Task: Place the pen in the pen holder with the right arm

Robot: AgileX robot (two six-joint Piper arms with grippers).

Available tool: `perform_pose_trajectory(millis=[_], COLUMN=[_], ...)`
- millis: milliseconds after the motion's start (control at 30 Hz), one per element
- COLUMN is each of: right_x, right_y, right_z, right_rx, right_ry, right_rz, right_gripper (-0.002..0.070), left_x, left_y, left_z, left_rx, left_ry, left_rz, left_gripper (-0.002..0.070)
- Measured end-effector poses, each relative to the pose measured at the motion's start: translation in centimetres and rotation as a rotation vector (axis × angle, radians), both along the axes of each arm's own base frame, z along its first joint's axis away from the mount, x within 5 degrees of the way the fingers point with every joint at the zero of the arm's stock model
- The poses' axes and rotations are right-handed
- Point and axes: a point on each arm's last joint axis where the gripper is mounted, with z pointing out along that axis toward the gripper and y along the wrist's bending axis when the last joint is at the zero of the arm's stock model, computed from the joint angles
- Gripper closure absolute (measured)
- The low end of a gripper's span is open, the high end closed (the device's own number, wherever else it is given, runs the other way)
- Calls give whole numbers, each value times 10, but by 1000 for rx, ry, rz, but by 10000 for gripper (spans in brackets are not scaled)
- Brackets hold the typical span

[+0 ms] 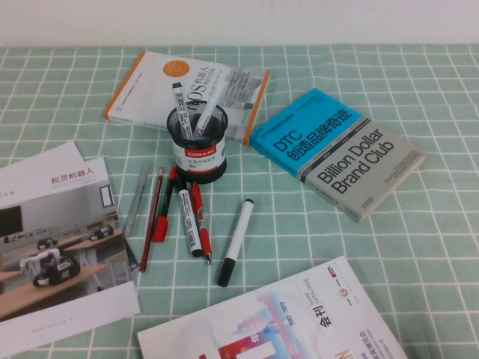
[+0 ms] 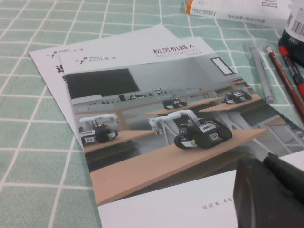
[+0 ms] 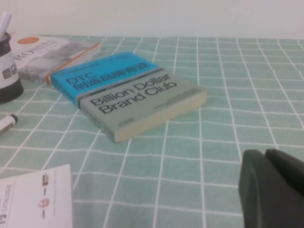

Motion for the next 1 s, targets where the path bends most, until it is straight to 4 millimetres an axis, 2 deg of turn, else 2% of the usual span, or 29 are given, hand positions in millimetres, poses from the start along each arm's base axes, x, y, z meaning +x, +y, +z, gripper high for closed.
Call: perform_pose_trajectory(millis=[333, 1000], right_x=[-3, -4], right_y=[2, 2], right_z=[-14, -15], right_rx=[-10, -1], right_ry=[155, 163], right_rz=[25, 28], right_gripper=[695, 695], left_x=[0, 0], left_y=[0, 0], left_z=[0, 0], left_rx=[0, 0], left_ry=[0, 0], left_rz=[0, 0], left_gripper=[680, 680])
